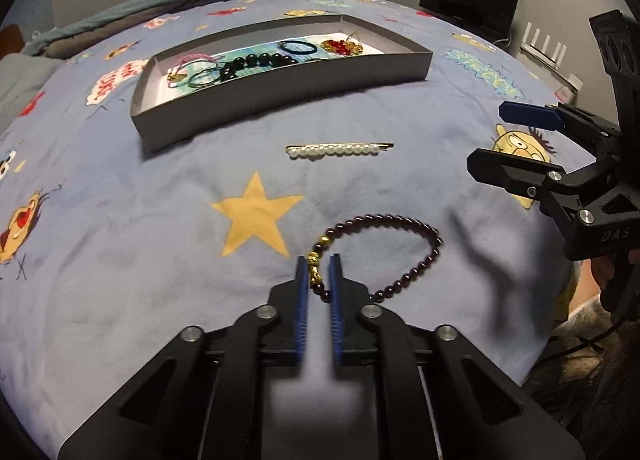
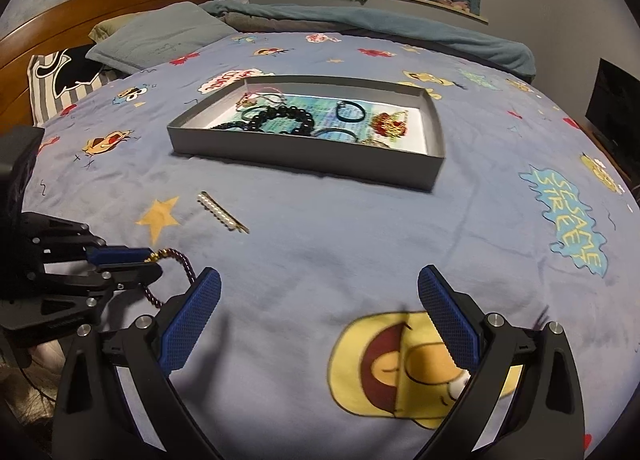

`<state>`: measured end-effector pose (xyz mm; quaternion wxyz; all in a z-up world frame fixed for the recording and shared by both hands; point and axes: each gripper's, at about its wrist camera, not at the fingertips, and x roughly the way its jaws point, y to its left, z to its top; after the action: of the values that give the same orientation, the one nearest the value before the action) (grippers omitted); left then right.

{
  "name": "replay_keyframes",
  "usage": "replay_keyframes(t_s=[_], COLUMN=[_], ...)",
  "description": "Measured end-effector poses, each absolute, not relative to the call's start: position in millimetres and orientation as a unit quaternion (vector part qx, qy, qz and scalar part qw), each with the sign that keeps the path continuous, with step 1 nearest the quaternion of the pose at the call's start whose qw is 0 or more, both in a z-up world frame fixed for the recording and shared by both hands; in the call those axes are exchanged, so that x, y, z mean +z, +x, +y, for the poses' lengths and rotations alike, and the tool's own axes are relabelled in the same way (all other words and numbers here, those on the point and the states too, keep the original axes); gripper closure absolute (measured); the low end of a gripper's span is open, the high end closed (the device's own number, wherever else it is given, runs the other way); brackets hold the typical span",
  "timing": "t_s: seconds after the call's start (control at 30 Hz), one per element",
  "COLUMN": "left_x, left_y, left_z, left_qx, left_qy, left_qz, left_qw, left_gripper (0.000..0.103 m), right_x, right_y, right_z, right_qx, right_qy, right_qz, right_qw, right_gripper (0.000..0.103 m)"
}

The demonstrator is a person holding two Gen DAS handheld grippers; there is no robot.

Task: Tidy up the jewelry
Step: 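Grasp the dark red bead bracelet with the left tool while the right tool grasps the pearl clip, then carry both held pieces into the grey box and open both tools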

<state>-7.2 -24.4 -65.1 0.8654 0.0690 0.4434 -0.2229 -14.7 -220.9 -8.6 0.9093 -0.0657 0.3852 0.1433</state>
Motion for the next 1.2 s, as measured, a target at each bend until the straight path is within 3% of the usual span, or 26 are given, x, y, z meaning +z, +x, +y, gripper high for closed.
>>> replay_keyframes(t_s=[0.33,0.43,0.67,0.87,0.93,1.1,1.2], left_x=[-51.2,-49.0,-50.5,-51.5,-52.8,-52.3,-47.6], left_y=[-5.3,-2.8,-2.7,-0.4,0.4,0.7,-0.5], left_z=[-0.8,9.4,19.2,20.8,20.3,19.6,18.7], left_qx=[-0.201,-0.192,-0.19,-0.192,-0.193,-0.196,-0.202], left_qy=[0.061,0.053,0.045,0.042,0.043,0.042,0.042], left_qz=[0.426,0.426,0.428,0.429,0.43,0.428,0.419], left_qw=[0.88,0.883,0.882,0.882,0.881,0.881,0.884], left_gripper=[0.096,0.096,0.096,0.096,0.096,0.096,0.096], right_x=[-18.1,-18.5,-24.6,-33.9,-34.0,-31.4,-27.8], right_y=[6.8,14.2,29.6,32.9,32.6,31.0,28.5], right_z=[-194.5,-180.4,-150.0,-139.6,-140.8,-146.2,-149.7], right_qx=[0.176,0.188,0.209,0.216,0.215,0.223,0.228], right_qy=[-0.049,-0.057,-0.092,-0.112,-0.112,-0.097,-0.09], right_qz=[0.384,0.384,0.389,0.4,0.402,0.403,0.403], right_qw=[0.905,0.902,0.893,0.884,0.883,0.882,0.882], right_gripper=[0.007,0.018,0.027,0.047,0.064,0.092,0.095])
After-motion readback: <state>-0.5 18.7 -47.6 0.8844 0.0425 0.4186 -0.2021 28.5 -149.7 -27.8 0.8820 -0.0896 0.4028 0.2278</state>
